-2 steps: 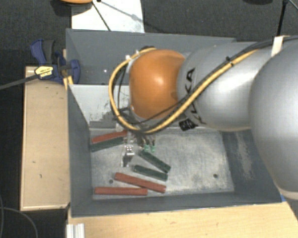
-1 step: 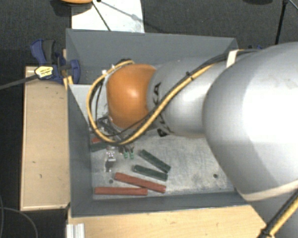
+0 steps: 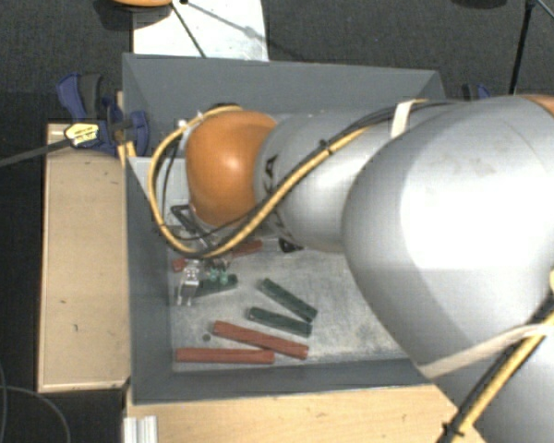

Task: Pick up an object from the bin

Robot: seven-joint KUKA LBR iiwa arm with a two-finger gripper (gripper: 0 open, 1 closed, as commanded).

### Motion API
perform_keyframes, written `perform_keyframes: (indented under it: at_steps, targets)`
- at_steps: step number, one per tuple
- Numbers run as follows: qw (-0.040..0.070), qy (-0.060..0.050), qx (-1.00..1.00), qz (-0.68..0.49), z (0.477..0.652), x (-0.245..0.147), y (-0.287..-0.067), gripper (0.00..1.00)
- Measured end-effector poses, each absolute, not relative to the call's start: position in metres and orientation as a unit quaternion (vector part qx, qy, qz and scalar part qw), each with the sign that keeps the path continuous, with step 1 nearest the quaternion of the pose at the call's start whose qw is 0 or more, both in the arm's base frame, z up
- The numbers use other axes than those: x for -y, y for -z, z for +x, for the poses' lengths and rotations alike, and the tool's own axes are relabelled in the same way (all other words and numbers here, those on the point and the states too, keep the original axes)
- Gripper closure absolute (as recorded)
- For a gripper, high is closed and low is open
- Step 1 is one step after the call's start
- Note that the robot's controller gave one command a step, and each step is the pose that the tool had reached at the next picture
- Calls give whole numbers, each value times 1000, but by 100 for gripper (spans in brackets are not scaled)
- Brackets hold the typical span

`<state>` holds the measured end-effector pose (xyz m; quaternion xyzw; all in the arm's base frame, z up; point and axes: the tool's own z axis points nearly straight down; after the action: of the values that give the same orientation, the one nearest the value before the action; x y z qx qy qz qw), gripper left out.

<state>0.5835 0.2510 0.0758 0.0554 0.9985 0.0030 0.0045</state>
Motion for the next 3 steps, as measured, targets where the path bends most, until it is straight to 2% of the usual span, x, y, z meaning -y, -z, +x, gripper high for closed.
perform_keyframes:
  at_steps: [1,2,3]
  targets:
    - [2,-1,-999,-44,588,-216,-117,0]
    - [1,-1,-998,55,585,-251,-77,0]
    - [3,-1,-976,-217,590,-256,-73,100]
